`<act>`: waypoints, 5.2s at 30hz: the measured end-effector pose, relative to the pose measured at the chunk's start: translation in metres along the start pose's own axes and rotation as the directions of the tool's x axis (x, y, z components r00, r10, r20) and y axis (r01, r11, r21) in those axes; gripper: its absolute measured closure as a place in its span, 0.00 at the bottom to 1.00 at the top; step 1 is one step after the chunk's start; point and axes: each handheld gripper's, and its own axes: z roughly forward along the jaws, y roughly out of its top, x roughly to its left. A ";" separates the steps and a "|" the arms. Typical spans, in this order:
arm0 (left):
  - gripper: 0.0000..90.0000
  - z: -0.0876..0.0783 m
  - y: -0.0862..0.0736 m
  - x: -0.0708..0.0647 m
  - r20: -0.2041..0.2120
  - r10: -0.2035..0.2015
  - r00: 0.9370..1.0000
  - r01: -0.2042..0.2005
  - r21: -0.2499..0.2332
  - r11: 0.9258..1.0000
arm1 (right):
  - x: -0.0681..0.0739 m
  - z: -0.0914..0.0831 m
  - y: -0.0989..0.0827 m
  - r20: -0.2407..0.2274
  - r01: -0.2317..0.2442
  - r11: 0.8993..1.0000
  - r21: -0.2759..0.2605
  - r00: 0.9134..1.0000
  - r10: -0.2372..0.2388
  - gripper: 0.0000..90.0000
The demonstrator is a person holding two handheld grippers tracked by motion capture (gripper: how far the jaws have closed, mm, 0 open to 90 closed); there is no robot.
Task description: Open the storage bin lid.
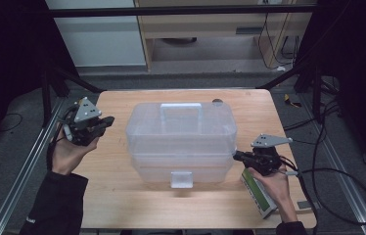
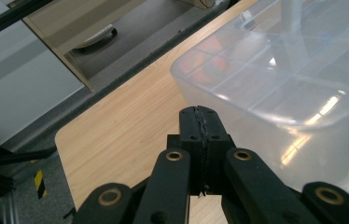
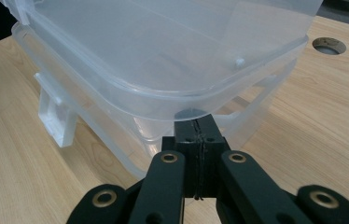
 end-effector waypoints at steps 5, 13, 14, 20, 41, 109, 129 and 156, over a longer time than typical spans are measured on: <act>1.00 -0.001 -0.022 -0.001 -0.007 -0.054 0.999 0.054 -0.002 0.999 | 0.000 0.000 0.000 -0.001 -0.001 1.000 0.002 1.000 0.001 1.00; 1.00 0.006 -0.051 -0.009 0.017 -0.132 0.991 0.132 -0.016 0.991 | 0.001 0.001 0.000 0.001 0.000 1.000 0.006 1.000 0.000 1.00; 1.00 0.007 -0.055 -0.011 0.020 -0.143 0.990 0.143 -0.018 0.990 | 0.001 0.001 0.000 0.000 0.001 1.000 0.006 1.000 -0.001 1.00; 1.00 0.016 -0.073 -0.020 0.040 -0.172 0.984 0.172 -0.003 0.985 | 0.001 0.001 -0.001 0.004 0.003 1.000 0.006 1.000 -0.003 1.00; 1.00 0.038 -0.082 -0.051 0.140 -0.115 0.983 0.108 0.059 0.992 | 0.002 0.000 -0.001 0.010 0.006 1.000 0.004 1.000 -0.006 1.00; 1.00 0.044 -0.040 -0.041 0.153 -0.143 0.978 0.159 -0.100 0.982 | -0.009 -0.006 0.034 0.043 0.026 0.995 -0.098 0.999 -0.022 1.00; 1.00 0.048 -0.038 -0.038 0.147 -0.163 0.976 0.181 -0.120 0.976 | -0.014 -0.005 0.036 0.045 0.026 0.992 -0.120 0.999 -0.020 1.00; 0.70 0.048 -0.039 -0.046 0.049 -0.152 0.987 0.157 -0.113 0.981 | -0.012 -0.003 0.034 0.032 0.028 0.995 -0.098 0.999 -0.025 1.00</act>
